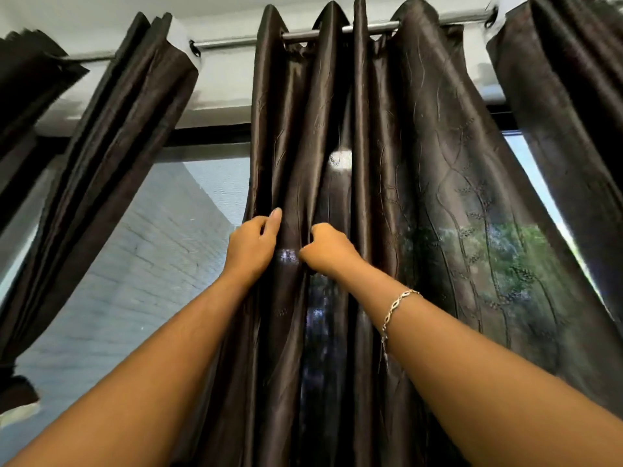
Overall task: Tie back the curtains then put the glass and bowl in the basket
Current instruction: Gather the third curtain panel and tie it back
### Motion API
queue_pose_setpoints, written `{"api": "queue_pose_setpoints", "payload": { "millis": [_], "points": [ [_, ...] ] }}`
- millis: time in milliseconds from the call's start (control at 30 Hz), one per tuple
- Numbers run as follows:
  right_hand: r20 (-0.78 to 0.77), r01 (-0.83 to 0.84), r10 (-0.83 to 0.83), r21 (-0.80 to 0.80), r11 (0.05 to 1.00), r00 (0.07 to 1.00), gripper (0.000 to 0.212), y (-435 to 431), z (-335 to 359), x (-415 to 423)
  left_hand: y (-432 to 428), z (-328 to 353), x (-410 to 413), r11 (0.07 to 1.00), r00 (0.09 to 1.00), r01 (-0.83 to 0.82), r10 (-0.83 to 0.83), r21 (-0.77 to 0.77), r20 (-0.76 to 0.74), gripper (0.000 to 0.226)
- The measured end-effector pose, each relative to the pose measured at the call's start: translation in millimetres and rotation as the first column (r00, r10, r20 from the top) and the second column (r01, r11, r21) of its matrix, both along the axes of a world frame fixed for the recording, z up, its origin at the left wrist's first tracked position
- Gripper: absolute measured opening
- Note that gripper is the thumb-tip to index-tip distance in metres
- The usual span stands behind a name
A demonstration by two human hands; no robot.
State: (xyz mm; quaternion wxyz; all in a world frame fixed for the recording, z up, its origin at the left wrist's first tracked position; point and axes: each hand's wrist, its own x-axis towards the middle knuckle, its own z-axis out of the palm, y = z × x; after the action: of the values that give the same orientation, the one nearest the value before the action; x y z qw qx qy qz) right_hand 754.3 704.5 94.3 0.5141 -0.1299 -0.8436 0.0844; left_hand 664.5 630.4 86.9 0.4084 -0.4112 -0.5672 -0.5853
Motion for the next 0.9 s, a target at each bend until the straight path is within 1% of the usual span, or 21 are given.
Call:
{"api": "queue_pose_setpoints", "payload": {
  "millis": [33,133,233,267,300,333,367,400,433,467,500,533,567,600,667,700,733,767,833,867,900],
  "points": [
    [-0.002,-0.006,0.006,0.042,0.999,1.000,0.011,-4,-4,-3,0,0,5,0.999,0.998,0.053,-0.053,0.008,0.030,0.051],
    [-0.008,-0.037,0.038,0.129,0.991,0.999,0.031,-14,-14,-8,-1,1,16,0.986,0.985,0.163,-0.164,0.018,0.048,0.055],
    [0.022,-0.045,0.041,0.187,0.981,0.999,0.031,-16,-20,-4,1,5,20,0.993,0.993,0.116,-0.117,0.030,0.022,0.027],
    [-0.030,-0.056,0.064,0.205,0.977,0.998,0.029,-16,-23,0,2,6,22,0.997,0.997,0.071,-0.071,0.031,0.022,0.024],
    [-0.147,-0.048,0.083,0.231,0.972,0.986,0.027,-14,-25,7,2,6,22,0.999,0.999,0.030,-0.030,0.022,0.018,0.024],
    [-0.311,0.009,0.075,0.259,0.966,0.948,0.027,-10,-27,15,3,6,22,1.000,1.000,0.000,0.000,0.007,0.010,0.027],
    [-0.477,0.104,0.040,0.272,0.957,0.878,0.029,-5,-27,25,4,5,23,1.000,1.000,-0.021,0.021,-0.003,-0.003,0.034],
    [-0.600,0.193,-0.004,0.252,0.948,0.800,0.034,2,-27,34,6,3,25,0.999,0.999,-0.042,0.042,-0.012,-0.013,0.044],
    [-0.659,0.240,-0.058,0.189,0.952,0.750,0.041,11,-25,42,7,2,26,0.998,0.997,-0.066,0.066,-0.015,-0.036,0.057],
    [-0.642,0.236,-0.127,0.086,0.968,0.756,0.050,20,-21,48,9,0,27,0.996,0.994,-0.088,0.087,-0.009,-0.066,0.068],
    [-0.569,0.191,-0.177,-0.035,0.981,0.803,0.060,28,-16,52,11,-1,27,0.995,0.990,-0.101,0.099,-0.007,-0.103,0.073],
    [-0.476,0.139,-0.196,-0.153,0.978,0.858,0.067,35,-12,54,14,-1,27,0.995,0.987,-0.096,0.093,-0.016,-0.128,0.072],
    [-0.384,0.105,-0.190,-0.232,0.967,0.904,0.067,40,-10,54,18,0,27,0.996,0.988,-0.084,0.080,-0.027,-0.132,0.066],
    [-0.302,0.100,-0.178,-0.255,0.962,0.936,0.058,42,-9,53,21,1,27,0.996,0.991,-0.077,0.073,-0.034,-0.109,0.058],
    [-0.207,0.134,-0.167,-0.162,0.978,0.964,0.034,40,-13,47,25,2,30,0.998,0.998,-0.055,0.053,-0.036,-0.044,0.046],
    [-0.194,0.132,-0.147,-0.087,0.987,0.970,0.030,38,-14,43,28,3,32,0.999,0.999,-0.026,0.026,-0.024,-0.033,0.039],
    [-0.186,0.105,-0.108,-0.024,0.994,0.977,0.030,34,-16,38,31,4,35,1.000,0.999,0.012,-0.012,-0.017,-0.032,0.028],
    [-0.175,0.067,-0.062,0.025,0.997,0.983,0.033,29,-19,34,34,5,41,0.998,0.998,0.057,-0.057,-0.011,-0.035,0.024],
    [-0.147,-0.037,0.045,0.059,0.998,0.988,0.042,19,-21,28,36,5,51,0.983,0.983,0.181,-0.181,0.005,0.001,0.047],
    [-0.116,-0.076,0.080,0.041,0.996,0.990,0.045,17,-21,28,39,6,54,0.973,0.973,0.231,-0.231,0.014,0.017,0.052],
    [-0.073,-0.107,0.108,0.020,0.994,0.991,0.046,17,-20,29,41,7,56,0.964,0.964,0.264,-0.265,0.029,0.019,0.050]
  ]
}}
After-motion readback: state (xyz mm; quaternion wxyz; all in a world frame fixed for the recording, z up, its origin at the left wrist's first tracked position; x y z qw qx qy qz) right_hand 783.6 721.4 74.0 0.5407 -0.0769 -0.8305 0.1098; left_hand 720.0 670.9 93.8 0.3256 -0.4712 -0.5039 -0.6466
